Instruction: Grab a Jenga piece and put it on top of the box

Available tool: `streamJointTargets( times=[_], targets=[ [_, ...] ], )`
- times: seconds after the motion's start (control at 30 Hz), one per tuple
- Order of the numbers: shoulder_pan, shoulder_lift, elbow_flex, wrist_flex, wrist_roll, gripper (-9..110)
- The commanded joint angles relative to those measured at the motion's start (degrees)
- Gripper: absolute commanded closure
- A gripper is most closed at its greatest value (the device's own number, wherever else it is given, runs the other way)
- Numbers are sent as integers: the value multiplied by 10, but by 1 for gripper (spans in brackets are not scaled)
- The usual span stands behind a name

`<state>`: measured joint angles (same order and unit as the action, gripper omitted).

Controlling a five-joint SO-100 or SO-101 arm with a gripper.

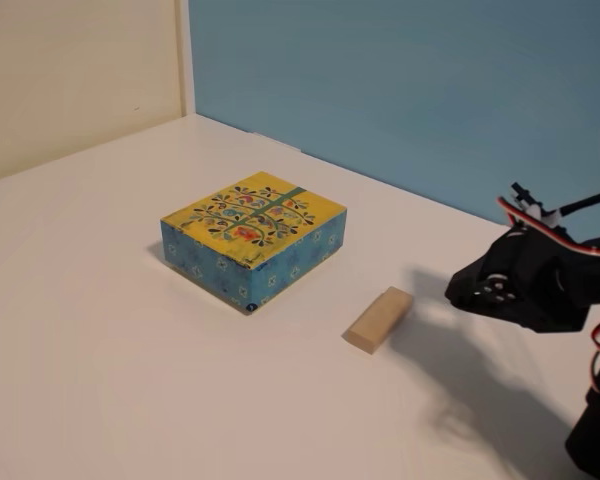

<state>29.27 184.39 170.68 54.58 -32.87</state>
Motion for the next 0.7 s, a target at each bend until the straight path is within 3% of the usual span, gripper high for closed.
streamJointTargets(
  times=[0.0, 0.5, 0.67],
  targets=[
    [1, 4, -4, -6, 10, 101],
    [-64, 4, -142, 105, 78, 98],
    [-76, -93, -225, 116, 91, 97]
  ],
)
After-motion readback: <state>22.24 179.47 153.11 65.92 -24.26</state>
